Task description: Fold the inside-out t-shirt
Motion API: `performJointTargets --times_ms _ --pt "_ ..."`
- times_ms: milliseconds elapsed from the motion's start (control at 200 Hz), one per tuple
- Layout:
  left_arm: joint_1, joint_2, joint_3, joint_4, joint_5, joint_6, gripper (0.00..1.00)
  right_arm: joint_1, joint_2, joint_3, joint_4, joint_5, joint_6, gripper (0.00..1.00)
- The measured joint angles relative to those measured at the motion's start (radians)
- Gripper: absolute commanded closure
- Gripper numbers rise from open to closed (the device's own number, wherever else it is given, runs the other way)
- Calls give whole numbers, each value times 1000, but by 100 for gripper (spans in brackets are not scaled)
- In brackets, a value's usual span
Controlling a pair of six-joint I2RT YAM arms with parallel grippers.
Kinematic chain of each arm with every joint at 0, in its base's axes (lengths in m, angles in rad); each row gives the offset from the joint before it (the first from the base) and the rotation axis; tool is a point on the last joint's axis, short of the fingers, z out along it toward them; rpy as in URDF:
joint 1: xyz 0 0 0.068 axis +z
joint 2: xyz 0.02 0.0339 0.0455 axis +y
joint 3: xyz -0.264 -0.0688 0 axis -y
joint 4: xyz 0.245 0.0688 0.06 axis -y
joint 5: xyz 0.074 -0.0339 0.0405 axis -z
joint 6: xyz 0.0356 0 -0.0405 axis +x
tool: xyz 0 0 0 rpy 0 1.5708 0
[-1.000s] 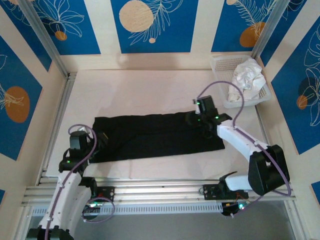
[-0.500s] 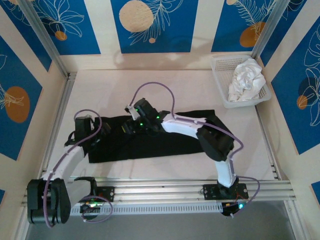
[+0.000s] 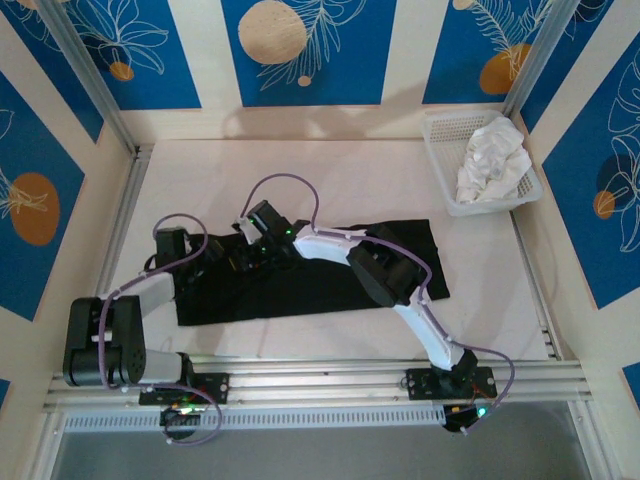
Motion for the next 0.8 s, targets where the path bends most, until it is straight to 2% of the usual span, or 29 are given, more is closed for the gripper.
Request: performJointTargets --times_ms 160,220,650,800 --pt "7 0 0 20 2 1 35 -5 -8 -15 9 -38 2 95" --pt "10 0 0 21 2 1 35 -10 -25 -45 14 -53 2 100" --pt "14 -26 0 16 -2 12 35 -29 -265 -314 45 -102 33 100" --pt "14 -26 0 16 -2 16 34 -29 -295 -369 41 -104 54 100"
